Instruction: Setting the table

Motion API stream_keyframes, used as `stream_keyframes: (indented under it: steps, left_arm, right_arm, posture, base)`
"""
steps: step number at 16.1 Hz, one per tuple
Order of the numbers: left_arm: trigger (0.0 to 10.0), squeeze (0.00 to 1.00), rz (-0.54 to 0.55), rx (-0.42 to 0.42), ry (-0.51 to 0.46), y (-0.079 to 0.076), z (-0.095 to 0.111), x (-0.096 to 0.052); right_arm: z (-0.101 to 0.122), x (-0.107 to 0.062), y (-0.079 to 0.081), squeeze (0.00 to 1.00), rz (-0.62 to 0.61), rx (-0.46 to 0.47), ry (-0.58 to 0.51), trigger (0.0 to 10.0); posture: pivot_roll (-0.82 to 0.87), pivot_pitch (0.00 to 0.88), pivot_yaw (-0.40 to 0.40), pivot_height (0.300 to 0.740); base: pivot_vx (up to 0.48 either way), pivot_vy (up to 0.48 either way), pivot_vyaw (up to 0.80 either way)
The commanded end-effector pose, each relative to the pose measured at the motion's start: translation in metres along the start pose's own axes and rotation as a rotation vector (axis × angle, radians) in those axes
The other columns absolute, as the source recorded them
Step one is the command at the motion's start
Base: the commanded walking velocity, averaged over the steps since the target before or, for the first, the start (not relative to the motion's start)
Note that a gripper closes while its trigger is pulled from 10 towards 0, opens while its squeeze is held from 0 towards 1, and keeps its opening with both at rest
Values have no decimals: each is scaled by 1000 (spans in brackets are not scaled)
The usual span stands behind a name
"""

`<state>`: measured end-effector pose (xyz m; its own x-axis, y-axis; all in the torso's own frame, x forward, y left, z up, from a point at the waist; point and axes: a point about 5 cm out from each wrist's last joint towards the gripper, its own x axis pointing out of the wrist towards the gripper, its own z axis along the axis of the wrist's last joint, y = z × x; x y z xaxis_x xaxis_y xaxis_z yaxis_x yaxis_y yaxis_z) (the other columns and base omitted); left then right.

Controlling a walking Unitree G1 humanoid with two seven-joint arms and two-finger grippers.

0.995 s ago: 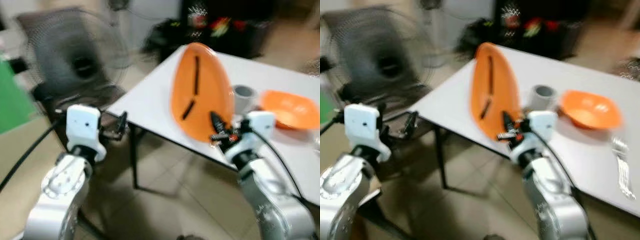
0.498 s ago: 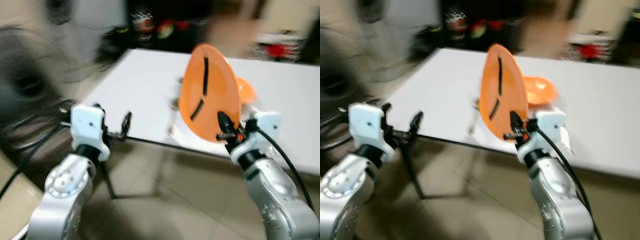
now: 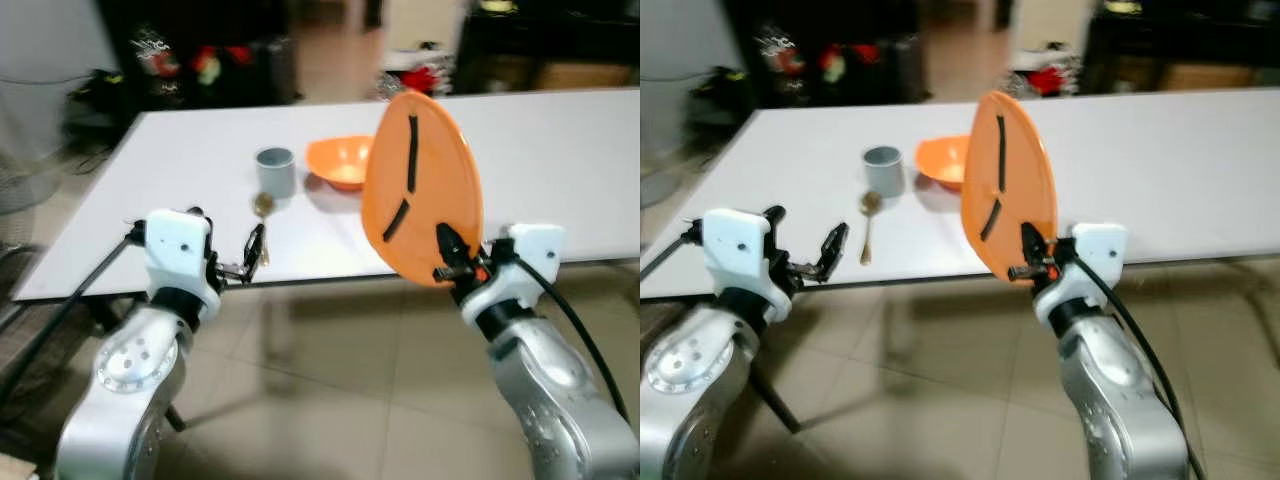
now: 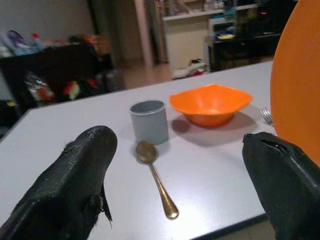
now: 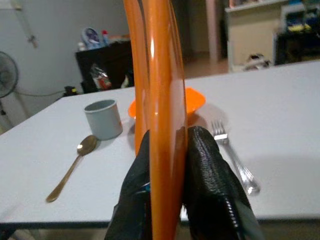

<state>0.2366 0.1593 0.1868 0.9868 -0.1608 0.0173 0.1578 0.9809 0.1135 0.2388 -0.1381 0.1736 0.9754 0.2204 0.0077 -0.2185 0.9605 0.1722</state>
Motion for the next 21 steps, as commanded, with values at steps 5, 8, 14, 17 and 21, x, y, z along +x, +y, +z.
stream_keyframes:
  steps: [5,8,14,17,21]
  left_arm:
    - [10000,0,18,-17,34,2,-5,1]
    - [10000,0,-12,-15,52,0,-8,2]
    - [10000,0,-72,20,80,0,-11,7]
    - [10000,0,-122,57,99,3,-12,4]
    - [10000,0,-134,93,119,12,-13,-3]
  right_arm:
    - [9,12,3,0,68,65,-7,10000]
    - [9,20,-2,0,79,185,37,10000]
    - [-7,65,4,0,135,607,196,10000]
    - [-31,92,8,0,104,829,359,10000]
    - [-37,99,15,0,101,969,453,10000]
  posture:
    - [-81,0,16,740]
    - [-83,0,18,740]
    - [-103,0,38,740]
    - [-93,0,33,740]
    - [-79,0,21,740]
  base:
    - [0,0,0]
    - [0,0,0]
    - [0,0,0]
    - [0,0,0]
    - [0,0,0]
